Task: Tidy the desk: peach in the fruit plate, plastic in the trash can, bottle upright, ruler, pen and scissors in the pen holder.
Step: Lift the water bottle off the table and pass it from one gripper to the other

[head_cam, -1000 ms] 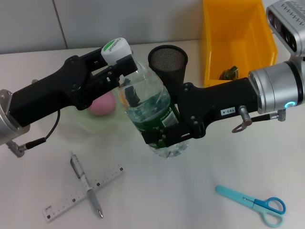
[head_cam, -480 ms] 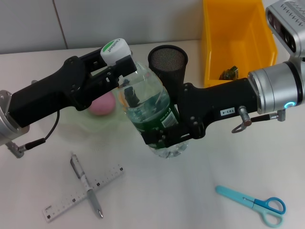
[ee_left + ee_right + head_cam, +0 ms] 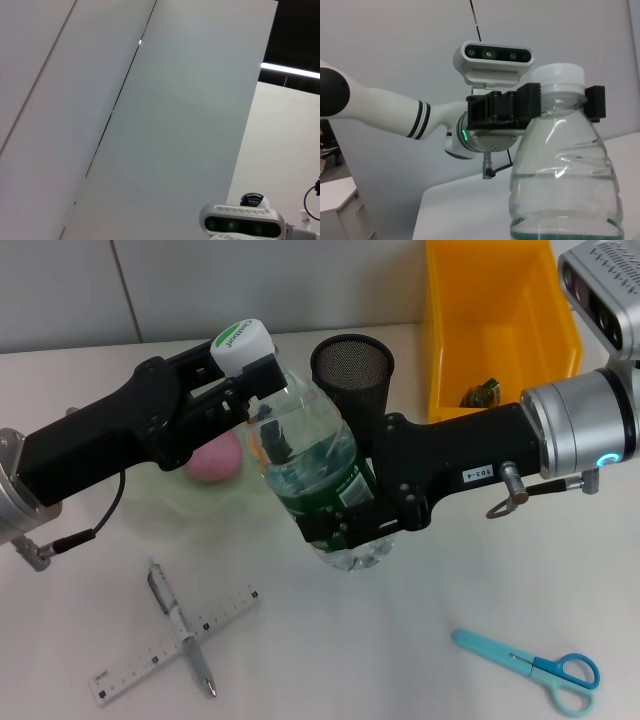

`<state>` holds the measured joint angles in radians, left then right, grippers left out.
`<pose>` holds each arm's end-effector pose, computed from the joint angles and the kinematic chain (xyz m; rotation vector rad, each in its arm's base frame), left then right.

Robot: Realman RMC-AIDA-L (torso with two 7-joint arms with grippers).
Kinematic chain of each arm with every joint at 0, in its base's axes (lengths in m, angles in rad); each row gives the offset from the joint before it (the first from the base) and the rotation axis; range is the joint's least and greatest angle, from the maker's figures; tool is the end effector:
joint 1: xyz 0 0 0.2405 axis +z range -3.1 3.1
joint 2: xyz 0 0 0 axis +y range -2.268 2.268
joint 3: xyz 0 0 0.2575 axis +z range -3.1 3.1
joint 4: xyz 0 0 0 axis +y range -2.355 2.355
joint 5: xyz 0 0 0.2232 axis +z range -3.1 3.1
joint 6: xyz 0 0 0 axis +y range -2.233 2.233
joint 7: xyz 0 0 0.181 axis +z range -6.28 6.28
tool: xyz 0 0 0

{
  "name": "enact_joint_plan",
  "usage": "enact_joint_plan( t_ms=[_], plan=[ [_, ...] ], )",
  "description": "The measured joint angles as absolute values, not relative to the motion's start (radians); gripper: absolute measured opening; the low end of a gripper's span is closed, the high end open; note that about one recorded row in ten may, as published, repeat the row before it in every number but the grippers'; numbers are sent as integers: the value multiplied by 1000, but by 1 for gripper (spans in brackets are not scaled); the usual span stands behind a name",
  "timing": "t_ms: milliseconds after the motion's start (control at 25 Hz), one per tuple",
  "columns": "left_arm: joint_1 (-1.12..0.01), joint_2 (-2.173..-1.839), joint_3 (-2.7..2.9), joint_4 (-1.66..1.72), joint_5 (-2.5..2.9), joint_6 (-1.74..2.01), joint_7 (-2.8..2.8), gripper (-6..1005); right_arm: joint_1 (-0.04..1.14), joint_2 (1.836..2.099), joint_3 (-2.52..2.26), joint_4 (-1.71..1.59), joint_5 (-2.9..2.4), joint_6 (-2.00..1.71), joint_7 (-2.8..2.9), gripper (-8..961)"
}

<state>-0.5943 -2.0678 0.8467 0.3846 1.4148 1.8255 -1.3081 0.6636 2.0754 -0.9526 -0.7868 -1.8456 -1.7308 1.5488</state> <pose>-0.1701 0.3364 -0.0163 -2.5862 -0.5311 -1.5927 0.1520 0.3524 -0.0372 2.9623 -0.3337 -0.7862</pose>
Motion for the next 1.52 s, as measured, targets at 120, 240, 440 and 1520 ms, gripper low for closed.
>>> enact_joint_plan(
  t_ms=[120, 240, 440, 1520],
  plan=[
    [-595, -2068, 847, 384, 1415, 1826, -1308, 432, 663, 2075, -953, -787, -1845, -1731, 1548, 774],
    [-595, -2068, 847, 384, 1414, 1827, -1308, 432, 663, 2075, -953, -787, -1844, -1732, 1548, 774],
    [-595, -2068, 847, 383, 1414, 1828, -1308, 432, 662, 2075, -953, -787, -1843, -1733, 1548, 774],
    [-594, -2067, 837, 383, 1404, 1838, -1310, 432, 658, 2075, -976, -781, -1853, -1724, 1535, 774]
  ],
)
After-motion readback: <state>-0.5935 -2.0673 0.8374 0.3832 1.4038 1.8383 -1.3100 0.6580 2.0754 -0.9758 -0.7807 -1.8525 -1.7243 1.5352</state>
